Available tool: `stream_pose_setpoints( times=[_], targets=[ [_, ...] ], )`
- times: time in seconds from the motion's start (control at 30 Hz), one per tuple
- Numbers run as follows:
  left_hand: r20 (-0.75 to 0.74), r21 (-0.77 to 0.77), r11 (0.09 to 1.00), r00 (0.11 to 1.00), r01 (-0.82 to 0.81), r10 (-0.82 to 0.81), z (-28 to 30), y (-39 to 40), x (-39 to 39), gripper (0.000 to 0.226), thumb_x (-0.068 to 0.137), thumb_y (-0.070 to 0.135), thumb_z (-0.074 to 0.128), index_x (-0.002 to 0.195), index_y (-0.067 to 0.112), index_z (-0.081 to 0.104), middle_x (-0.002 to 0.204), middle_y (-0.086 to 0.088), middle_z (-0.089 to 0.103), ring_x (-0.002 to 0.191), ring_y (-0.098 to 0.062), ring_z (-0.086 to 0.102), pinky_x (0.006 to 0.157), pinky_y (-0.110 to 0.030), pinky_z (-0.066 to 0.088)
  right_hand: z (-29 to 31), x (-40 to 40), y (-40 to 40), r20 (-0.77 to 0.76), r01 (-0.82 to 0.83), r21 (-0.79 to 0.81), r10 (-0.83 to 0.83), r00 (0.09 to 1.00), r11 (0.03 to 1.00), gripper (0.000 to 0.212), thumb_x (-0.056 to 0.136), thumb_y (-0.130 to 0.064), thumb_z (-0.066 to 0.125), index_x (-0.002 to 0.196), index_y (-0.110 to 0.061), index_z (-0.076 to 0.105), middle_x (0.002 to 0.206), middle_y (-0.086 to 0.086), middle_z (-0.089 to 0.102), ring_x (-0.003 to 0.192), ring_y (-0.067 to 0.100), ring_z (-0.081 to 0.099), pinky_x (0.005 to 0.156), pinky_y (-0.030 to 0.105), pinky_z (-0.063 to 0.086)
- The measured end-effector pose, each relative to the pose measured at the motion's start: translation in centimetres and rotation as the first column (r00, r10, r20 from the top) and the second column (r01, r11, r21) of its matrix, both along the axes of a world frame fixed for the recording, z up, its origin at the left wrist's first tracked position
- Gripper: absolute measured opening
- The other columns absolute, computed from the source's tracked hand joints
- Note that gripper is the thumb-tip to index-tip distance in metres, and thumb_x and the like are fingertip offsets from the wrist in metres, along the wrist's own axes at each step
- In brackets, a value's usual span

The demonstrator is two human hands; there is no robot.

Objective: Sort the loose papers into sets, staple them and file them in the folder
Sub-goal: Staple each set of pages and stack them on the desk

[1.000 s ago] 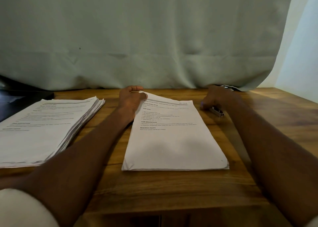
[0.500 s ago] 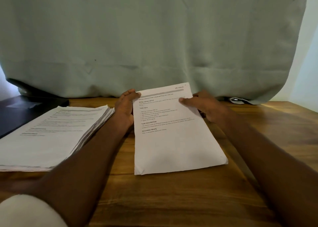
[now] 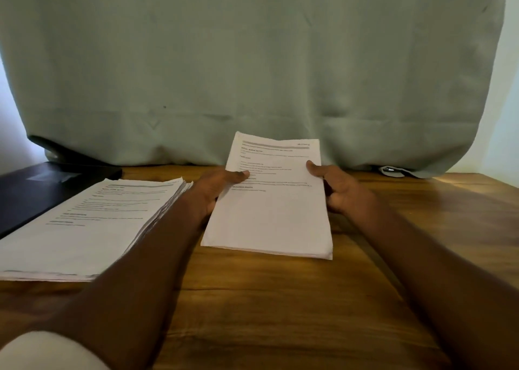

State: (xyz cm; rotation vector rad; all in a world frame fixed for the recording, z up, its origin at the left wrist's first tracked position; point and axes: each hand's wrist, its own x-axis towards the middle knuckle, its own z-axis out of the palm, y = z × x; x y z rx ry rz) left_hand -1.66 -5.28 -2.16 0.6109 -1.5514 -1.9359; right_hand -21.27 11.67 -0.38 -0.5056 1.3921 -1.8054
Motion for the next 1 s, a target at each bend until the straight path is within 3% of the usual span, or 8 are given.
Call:
stream_pose_setpoints(
  times=[0.13,0.3,0.43,0.57,0.63,0.73,0.87,1.0],
  targets=[
    [-0.003,0.022,0.991,0.991,-0.131,0.131,0.3,-1.3,1.1,0.047,0.087,0.006,0.076,0.132,0.004,0.064,0.123,-0.018,0.073,0.111,-0.038,0.071,0.101,-0.054,0.055,-0.5,1.5,-0.1,-0.072,-0.144,0.131,0.155,0.985,0.981,0.037,0.094,0.001,0.067,0.130,-0.003,0.063,0.120,0.019,0.073,0.106,0.035,0.072,0.076,0.048,0.060],
    [0.163,0.006,0.987,0.974,-0.163,0.160,0.4,-0.8,2.0,0.041,0.091,0.007,0.072,0.131,0.007,0.066,0.123,-0.015,0.073,0.113,-0.036,0.070,0.103,-0.052,0.054,-0.7,3.2,-1.2,-0.092,-0.045,0.108,0.055,0.994,0.993,0.037,0.098,0.001,0.061,0.134,-0.007,0.061,0.126,0.017,0.069,0.113,0.038,0.066,0.095,0.054,0.055],
    [0.280,-0.168,0.969,0.933,-0.183,0.225,0.4,-0.4,2.7,0.030,0.096,0.013,0.071,0.125,0.009,0.067,0.119,-0.013,0.075,0.102,-0.032,0.073,0.089,-0.045,0.059,-1.1,3.3,-1.5,-0.140,0.015,0.119,0.002,0.990,0.993,0.033,0.101,0.001,0.056,0.133,-0.005,0.060,0.128,0.017,0.068,0.114,0.038,0.066,0.100,0.055,0.052],
    [0.362,-0.550,0.818,0.835,-0.168,0.415,-0.3,0.2,2.8,0.036,0.104,0.022,0.059,0.138,0.011,0.062,0.136,-0.008,0.065,0.119,-0.030,0.062,0.106,-0.045,0.050,-1.1,3.7,-1.6,-0.246,-0.014,0.212,0.067,0.967,0.977,0.033,0.101,0.000,0.056,0.133,-0.003,0.060,0.127,0.016,0.069,0.112,0.035,0.067,0.096,0.047,0.055],
    [0.352,-0.643,0.747,0.802,-0.166,0.482,-0.5,0.5,3.0,0.035,0.106,0.022,0.055,0.137,0.009,0.062,0.138,-0.010,0.064,0.118,-0.028,0.061,0.097,-0.037,0.048,-0.9,4.0,-1.6,-0.312,-0.011,0.251,0.092,0.946,0.968,0.033,0.098,0.001,0.059,0.131,-0.004,0.062,0.124,0.014,0.071,0.106,0.031,0.069,0.089,0.043,0.058],
    [0.271,-0.768,0.595,0.724,-0.234,0.634,-0.3,1.1,4.0,0.026,0.097,0.025,0.070,0.115,0.006,0.070,0.116,-0.012,0.071,0.100,-0.025,0.063,0.081,-0.036,0.047,-0.9,4.3,-1.3,-0.336,-0.020,0.268,0.113,0.935,0.963,0.035,0.092,0.004,0.060,0.126,-0.003,0.064,0.121,0.015,0.072,0.102,0.031,0.069,0.082,0.039,0.058],
    [0.143,-0.689,0.585,0.710,-0.428,0.689,0.3,1.8,5.7,0.030,0.085,0.020,0.084,0.109,0.011,0.069,0.108,-0.007,0.070,0.102,-0.026,0.067,0.091,-0.040,0.055,-0.7,5.2,-0.8,-0.292,-0.085,0.215,0.147,0.945,0.973,0.031,0.090,0.003,0.062,0.120,-0.005,0.067,0.108,0.011,0.075,0.089,0.024,0.073,0.066,0.032,0.061],
    [0.033,-0.663,0.563,0.733,-0.493,0.680,1.8,1.7,10.1,0.024,0.086,0.014,0.082,0.108,0.012,0.073,0.107,-0.002,0.072,0.099,-0.019,0.067,0.087,-0.030,0.052,0.6,7.6,-1.3,-0.358,-0.167,0.076,0.183,0.916,0.983,0.031,0.089,-0.001,0.069,0.120,-0.002,0.069,0.114,0.013,0.075,0.106,0.029,0.072,0.094,0.043,0.059]
  ],
)
